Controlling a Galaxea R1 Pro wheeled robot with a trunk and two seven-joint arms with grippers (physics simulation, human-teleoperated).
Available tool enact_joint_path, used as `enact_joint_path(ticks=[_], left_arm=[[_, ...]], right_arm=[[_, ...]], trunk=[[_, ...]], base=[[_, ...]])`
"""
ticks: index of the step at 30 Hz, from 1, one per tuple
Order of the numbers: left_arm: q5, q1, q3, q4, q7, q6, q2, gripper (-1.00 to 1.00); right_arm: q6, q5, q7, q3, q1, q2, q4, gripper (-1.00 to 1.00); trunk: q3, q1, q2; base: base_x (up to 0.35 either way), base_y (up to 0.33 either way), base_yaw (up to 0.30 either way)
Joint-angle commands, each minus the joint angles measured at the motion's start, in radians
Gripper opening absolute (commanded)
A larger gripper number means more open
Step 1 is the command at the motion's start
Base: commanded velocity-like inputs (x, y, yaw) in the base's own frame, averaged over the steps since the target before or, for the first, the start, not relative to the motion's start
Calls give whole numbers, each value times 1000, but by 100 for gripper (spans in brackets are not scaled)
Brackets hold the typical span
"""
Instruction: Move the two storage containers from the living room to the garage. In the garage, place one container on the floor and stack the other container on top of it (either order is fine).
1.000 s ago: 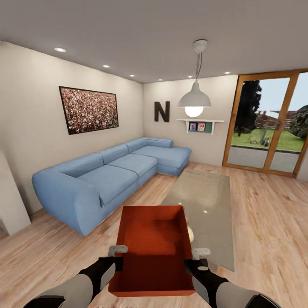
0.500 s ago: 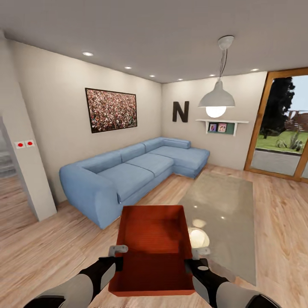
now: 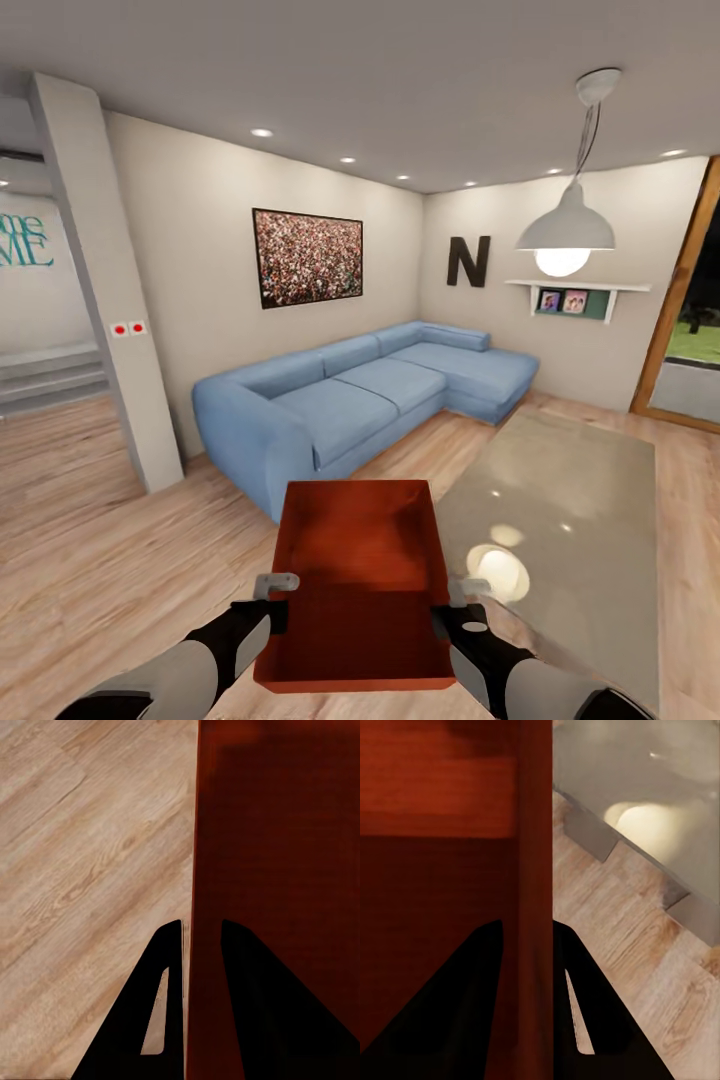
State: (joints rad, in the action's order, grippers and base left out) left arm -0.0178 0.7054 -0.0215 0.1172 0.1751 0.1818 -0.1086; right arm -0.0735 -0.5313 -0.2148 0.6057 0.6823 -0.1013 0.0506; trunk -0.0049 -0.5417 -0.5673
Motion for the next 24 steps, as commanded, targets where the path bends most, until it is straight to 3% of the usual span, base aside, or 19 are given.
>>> enact_joint_path(ticks=[1,12,24], left_arm=[[19,0,3,4,30,7,4,-100],[19,0,3,4,30,7,4,-100],[19,0,3,4,30,7,3,-100]], right_arm=[[-6,-18,-5,3,0,11,-6,-100],[-6,-18,-5,3,0,11,-6,-100],[-6,-18,-5,3,0,12,-6,-100]], trunk=[[0,0,-1],[0,0,-1],[-8,0,-1]], base=[[0,0,283],[0,0,266],[0,0,17]])
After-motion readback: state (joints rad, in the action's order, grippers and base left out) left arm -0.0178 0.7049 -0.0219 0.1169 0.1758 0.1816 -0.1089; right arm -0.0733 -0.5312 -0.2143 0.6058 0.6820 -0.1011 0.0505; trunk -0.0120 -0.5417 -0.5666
